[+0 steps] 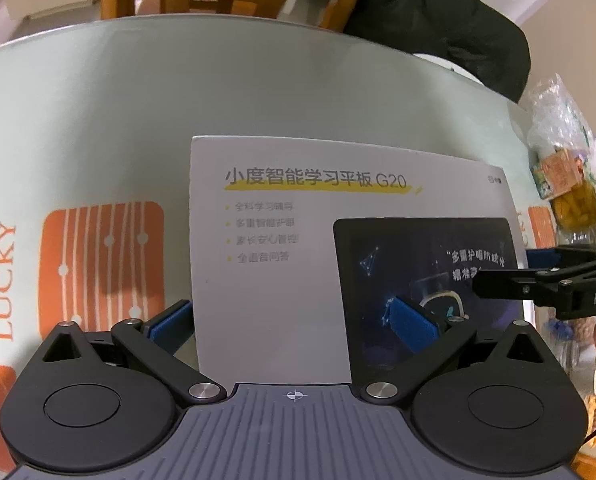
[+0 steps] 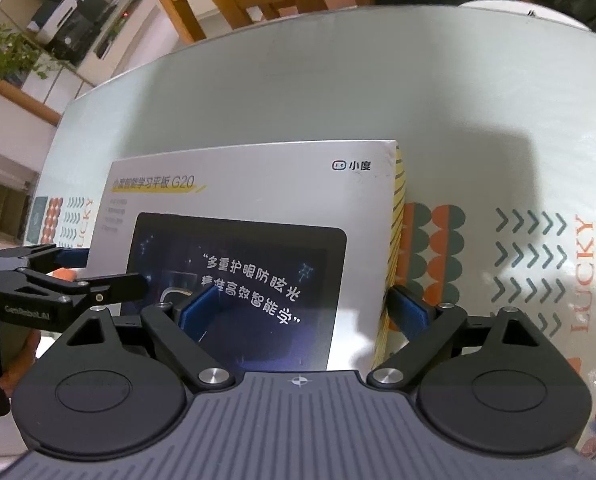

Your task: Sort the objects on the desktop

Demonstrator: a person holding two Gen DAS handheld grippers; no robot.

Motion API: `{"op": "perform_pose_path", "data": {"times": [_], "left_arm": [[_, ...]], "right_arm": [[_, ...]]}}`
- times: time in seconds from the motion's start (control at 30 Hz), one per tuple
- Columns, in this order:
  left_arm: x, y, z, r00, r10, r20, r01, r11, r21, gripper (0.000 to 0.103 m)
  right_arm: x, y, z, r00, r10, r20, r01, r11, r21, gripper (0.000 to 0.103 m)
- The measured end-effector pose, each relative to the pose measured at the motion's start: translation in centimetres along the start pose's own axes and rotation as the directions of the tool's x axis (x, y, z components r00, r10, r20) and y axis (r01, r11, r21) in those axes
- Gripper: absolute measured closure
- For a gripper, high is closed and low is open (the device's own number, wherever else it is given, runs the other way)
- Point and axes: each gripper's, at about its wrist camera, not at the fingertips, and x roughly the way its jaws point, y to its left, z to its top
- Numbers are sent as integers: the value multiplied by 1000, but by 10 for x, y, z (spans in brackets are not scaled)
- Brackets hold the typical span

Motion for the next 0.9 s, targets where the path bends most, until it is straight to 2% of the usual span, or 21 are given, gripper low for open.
{"op": "perform_pose_path", "data": {"times": [0.13,0.33,0.43,0.63,0.73,0.9], "left_arm": [[1,-4,-4,1000,11,-5,-11,999,42,0],[8,22,-6,994,-101,-28,100,994,-53,0],[15,40,-7,983,-182,-29,178,979,-103,0],[25,65,-13,951,-307,23,308,946,-105,0],[26,65,-10,951,-309,18,309,945,-105,0],[19,61,-12,961,-276,-7,273,955,-117,0]], "right_arm": [[6,-3,-3,1000,-7,0,7,1000,4,0],[10,-11,-3,1000,18,-2,-18,1000,-2,0],[14,-17,0,999,49,-18,-49,999,2,0],[18,-38,1,988,150,-25,-150,989,6,0],[22,-48,-1,980,199,-8,-199,980,21,0],[19,-37,-1,988,153,2,-153,986,60,0]]}}
